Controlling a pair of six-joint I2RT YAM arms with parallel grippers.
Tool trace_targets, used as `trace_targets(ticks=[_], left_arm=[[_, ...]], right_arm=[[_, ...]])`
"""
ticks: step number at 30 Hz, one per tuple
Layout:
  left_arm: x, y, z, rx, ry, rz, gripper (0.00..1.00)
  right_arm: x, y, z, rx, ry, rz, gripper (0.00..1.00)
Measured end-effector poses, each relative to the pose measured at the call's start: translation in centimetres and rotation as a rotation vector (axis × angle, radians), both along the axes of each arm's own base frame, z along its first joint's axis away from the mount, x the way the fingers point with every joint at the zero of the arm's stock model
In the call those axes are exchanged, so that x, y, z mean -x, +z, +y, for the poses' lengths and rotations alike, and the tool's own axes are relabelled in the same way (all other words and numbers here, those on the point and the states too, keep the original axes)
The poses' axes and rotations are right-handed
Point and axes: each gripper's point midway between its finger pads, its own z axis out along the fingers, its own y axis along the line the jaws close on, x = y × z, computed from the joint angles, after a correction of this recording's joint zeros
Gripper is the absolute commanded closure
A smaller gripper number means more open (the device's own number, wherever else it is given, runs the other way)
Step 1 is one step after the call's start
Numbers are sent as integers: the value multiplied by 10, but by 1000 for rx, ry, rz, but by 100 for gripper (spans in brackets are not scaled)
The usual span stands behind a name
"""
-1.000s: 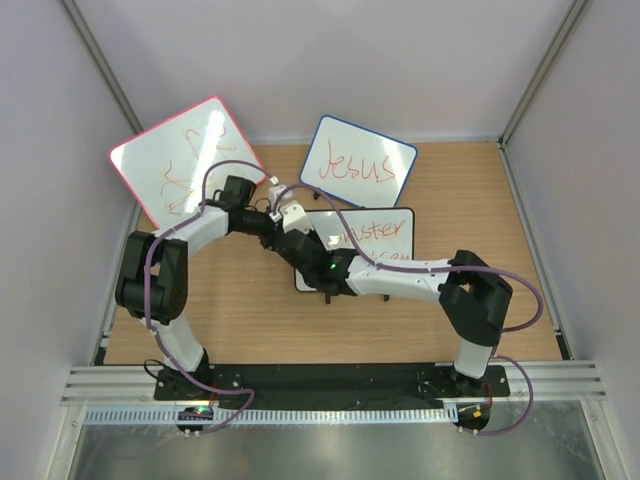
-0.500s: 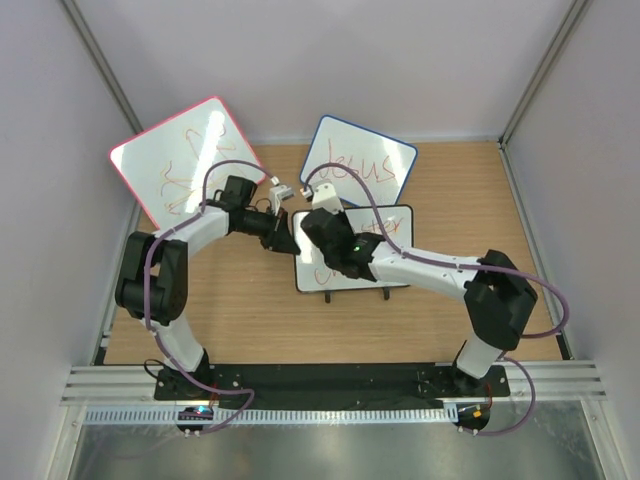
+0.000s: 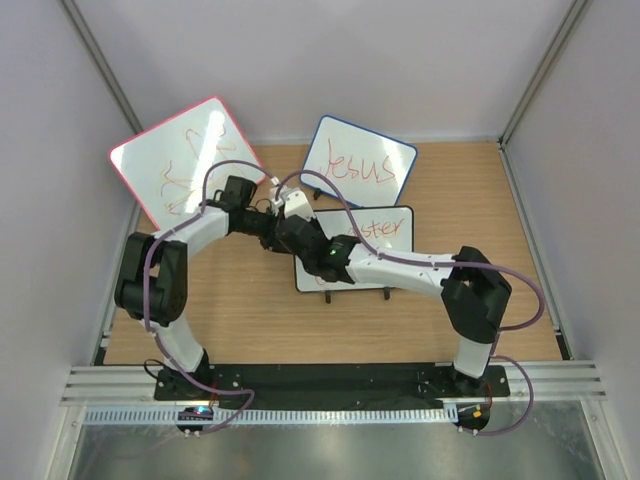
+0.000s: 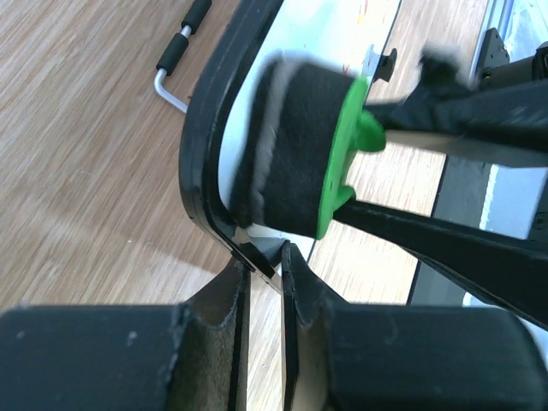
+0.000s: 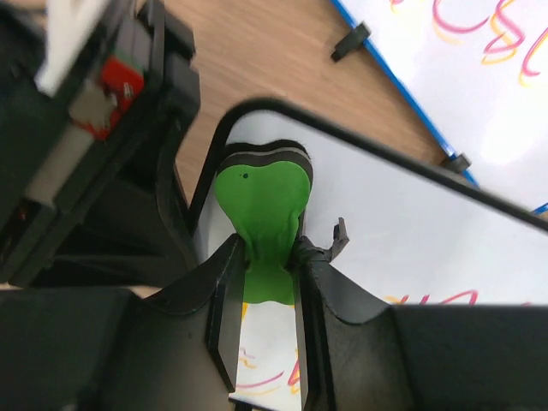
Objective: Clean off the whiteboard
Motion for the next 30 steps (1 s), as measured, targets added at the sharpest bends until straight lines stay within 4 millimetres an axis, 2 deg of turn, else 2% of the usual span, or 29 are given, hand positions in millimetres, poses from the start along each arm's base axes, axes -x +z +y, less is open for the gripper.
trace_targets(ticks=[8, 14, 21, 27, 30], left_arm=[[-1, -2, 1, -12, 4, -3, 100], [0, 0, 1, -11, -1, -10, 100], [-1, 5, -1, -7, -8, -43, 100], [-1, 5, -1, -11, -6, -43, 100], [-1, 4, -1, -12, -6, -41, 100]], right_arm=[[38, -42, -1, -35, 3, 82, 99], [39, -39, -4, -65, -18, 77, 99], [28, -24, -15, 6, 9, 86, 99], [-11, 18, -22, 18, -14, 23, 99], [-19, 26, -24, 18, -18, 6, 99]])
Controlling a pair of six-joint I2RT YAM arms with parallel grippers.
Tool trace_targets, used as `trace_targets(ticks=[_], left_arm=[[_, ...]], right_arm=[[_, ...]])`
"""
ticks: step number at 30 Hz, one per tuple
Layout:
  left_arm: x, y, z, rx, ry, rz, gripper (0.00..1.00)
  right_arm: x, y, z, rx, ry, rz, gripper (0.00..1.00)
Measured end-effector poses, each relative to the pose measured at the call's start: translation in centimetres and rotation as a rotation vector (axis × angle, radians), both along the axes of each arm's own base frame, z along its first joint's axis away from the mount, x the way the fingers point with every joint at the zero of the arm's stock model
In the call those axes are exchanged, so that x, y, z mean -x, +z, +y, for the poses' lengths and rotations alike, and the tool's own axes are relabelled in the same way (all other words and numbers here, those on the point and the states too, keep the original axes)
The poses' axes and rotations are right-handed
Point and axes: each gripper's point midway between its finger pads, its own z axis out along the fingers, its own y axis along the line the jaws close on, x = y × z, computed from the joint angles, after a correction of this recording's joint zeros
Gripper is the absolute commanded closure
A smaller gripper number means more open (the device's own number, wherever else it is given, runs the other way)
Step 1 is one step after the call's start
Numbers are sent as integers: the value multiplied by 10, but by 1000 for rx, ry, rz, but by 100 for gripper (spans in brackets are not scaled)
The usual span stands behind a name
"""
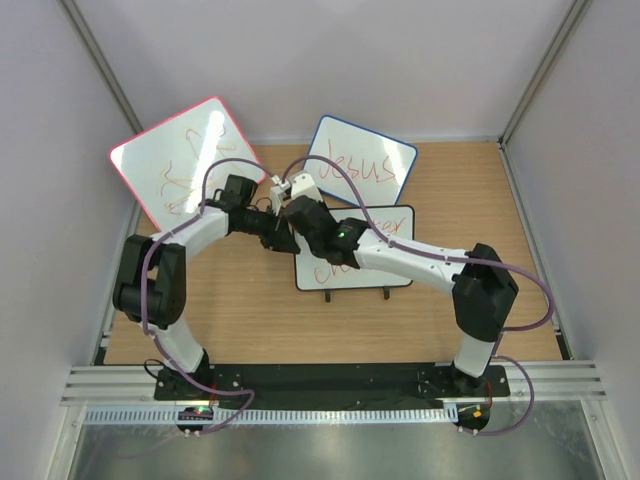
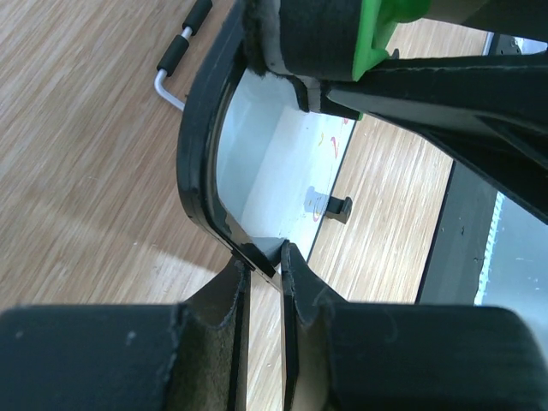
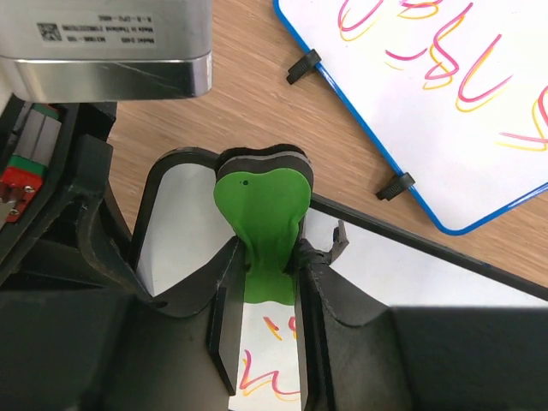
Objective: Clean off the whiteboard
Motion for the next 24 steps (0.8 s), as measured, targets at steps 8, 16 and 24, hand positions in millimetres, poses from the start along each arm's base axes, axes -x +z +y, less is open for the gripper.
trace_targets(ticks=[8, 16, 24], left_arm=[[0, -1, 1, -10, 5, 5, 100], [0, -2, 1, -11, 5, 5, 100], [0, -2, 1, -11, 6, 5, 100]], right_arm=[[13, -20, -14, -40, -26, 7, 99], [63, -74, -40, -42, -57, 92, 99], [73, -84, -34, 19, -51, 95, 99]])
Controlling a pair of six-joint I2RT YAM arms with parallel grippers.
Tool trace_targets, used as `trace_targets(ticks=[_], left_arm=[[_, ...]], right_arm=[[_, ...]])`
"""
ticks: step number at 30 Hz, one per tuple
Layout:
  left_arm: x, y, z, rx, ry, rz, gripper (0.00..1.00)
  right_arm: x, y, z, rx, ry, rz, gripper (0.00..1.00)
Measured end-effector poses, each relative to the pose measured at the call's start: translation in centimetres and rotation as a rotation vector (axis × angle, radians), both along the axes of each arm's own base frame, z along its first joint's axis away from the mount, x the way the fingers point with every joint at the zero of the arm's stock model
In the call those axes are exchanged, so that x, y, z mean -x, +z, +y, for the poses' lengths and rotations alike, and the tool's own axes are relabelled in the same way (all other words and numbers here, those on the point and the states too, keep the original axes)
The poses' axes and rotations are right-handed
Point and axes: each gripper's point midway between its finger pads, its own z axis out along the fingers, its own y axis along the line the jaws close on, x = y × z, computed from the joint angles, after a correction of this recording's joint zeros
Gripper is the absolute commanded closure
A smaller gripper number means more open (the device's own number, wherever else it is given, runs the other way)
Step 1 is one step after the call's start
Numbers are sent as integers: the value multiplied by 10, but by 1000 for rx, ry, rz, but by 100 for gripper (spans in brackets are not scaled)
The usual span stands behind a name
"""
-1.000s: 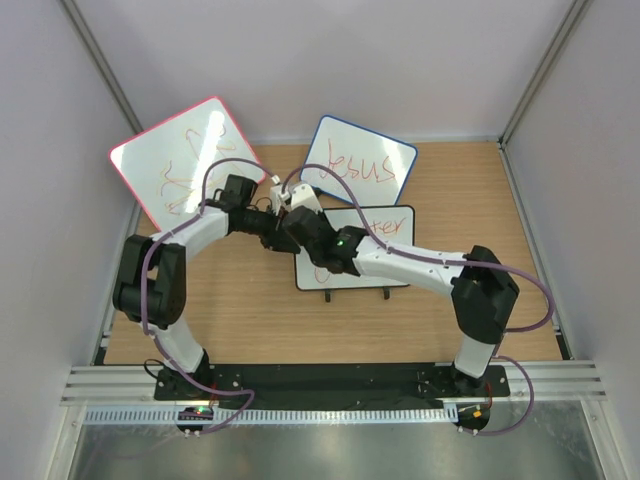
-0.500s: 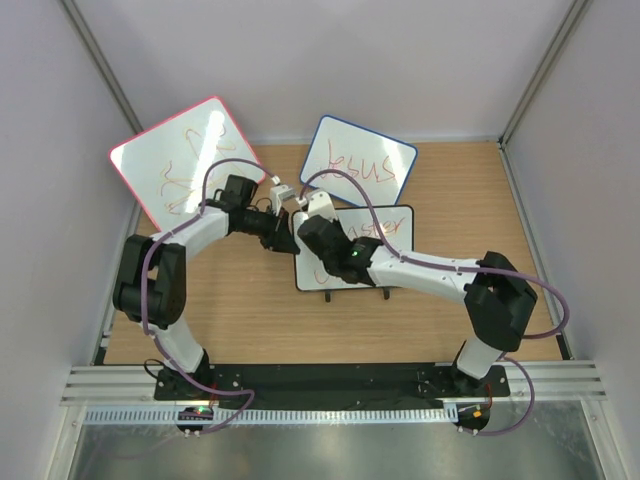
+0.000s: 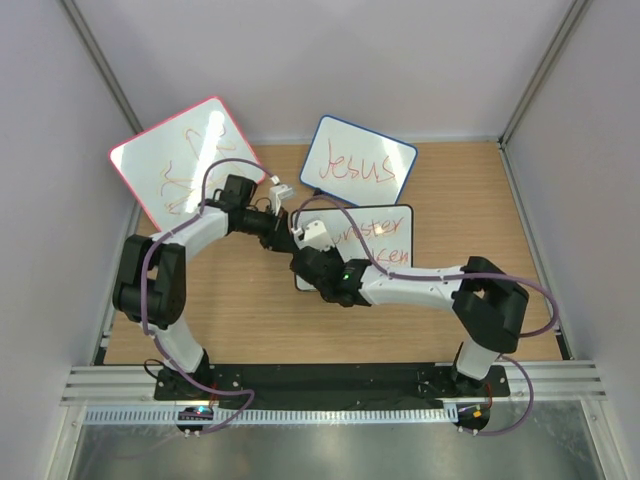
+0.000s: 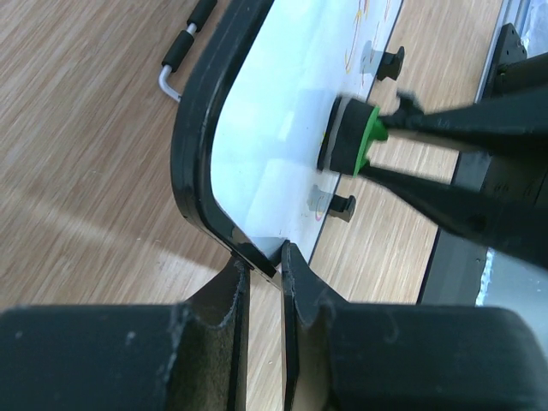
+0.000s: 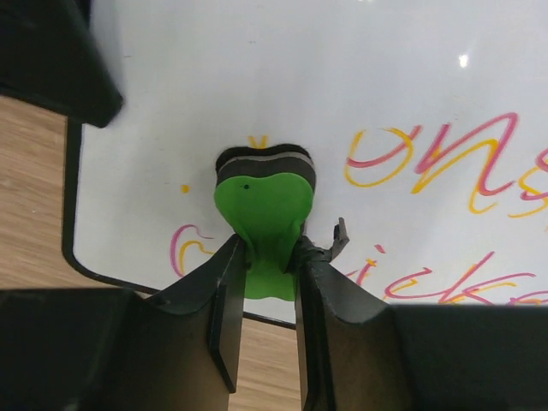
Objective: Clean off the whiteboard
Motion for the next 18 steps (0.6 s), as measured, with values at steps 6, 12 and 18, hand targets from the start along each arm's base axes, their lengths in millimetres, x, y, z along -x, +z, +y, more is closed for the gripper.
trace_targets(ticks=[6, 12, 18], left_arm=[[-1, 0, 1, -1, 3, -1, 100], [-1, 1, 1, -3, 2, -6, 100], [1, 3, -2, 3, -11, -11, 100]], right_arm=[[13, -11, 37, 81, 104, 13, 99], [15, -13, 40, 64, 111, 8, 99], [18, -15, 14, 3, 58, 15, 99]])
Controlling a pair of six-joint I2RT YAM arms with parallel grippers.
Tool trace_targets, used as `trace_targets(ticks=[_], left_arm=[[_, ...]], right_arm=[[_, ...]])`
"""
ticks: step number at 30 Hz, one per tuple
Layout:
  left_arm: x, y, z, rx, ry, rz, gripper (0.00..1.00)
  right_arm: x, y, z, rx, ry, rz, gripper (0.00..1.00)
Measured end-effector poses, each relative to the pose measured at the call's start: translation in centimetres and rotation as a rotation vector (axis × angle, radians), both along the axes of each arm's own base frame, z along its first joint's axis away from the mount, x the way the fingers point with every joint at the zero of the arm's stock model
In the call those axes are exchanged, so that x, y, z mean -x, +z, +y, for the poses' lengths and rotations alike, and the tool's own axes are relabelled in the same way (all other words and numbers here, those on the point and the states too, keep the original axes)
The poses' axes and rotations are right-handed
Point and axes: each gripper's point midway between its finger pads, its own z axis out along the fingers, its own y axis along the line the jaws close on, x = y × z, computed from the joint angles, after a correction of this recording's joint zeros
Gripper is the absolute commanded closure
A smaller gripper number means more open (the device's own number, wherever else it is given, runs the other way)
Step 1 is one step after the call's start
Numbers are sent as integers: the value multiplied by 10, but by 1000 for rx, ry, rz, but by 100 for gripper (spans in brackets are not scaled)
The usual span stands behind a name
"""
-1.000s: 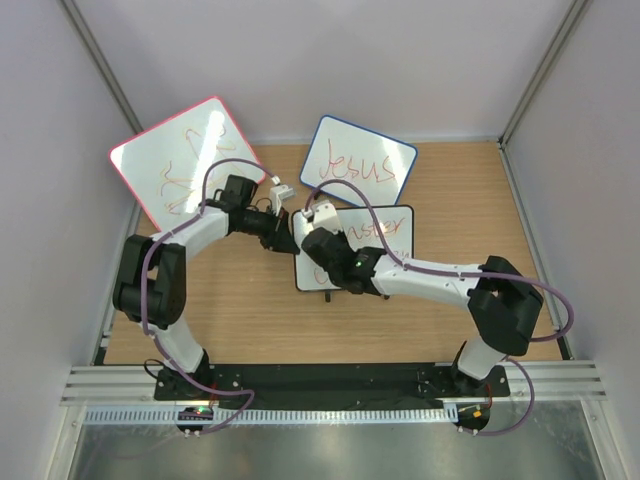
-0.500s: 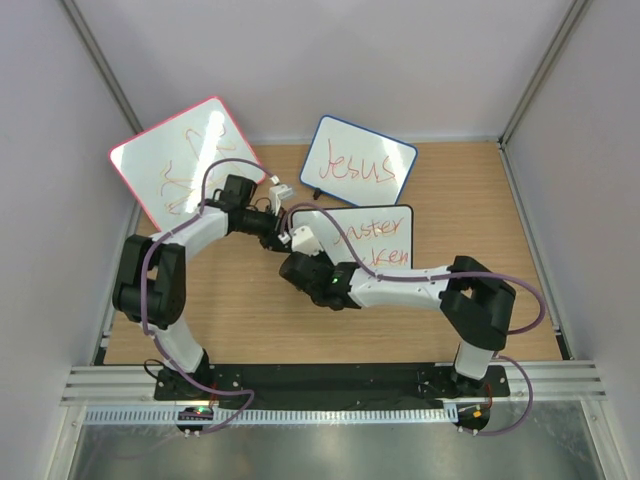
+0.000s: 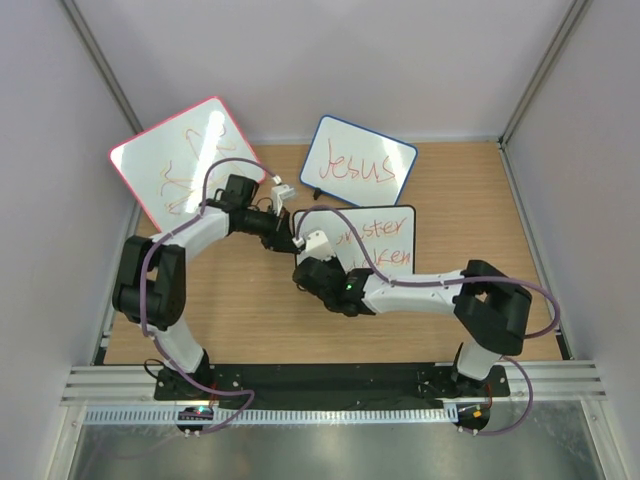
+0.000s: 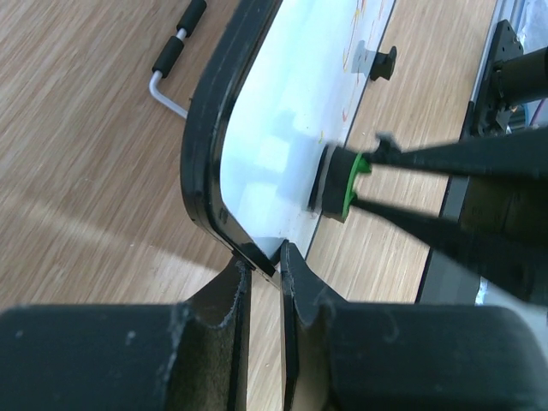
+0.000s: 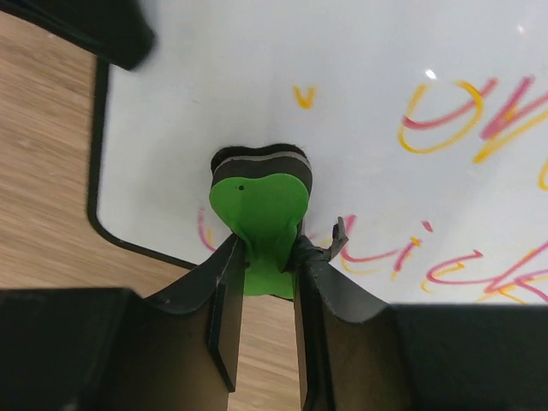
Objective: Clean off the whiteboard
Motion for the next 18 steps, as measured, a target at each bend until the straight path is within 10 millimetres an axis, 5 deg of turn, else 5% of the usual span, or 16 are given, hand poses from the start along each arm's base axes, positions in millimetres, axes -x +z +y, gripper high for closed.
trace_targets(ticks=[8, 18], left_arm=[[2, 1, -1, 1, -14, -12, 100], [1, -1, 3, -13, -3, -5, 100]], right_arm=[[0, 0, -76, -2, -141, 22, 99], [-2, -2, -65, 230, 15, 19, 99]])
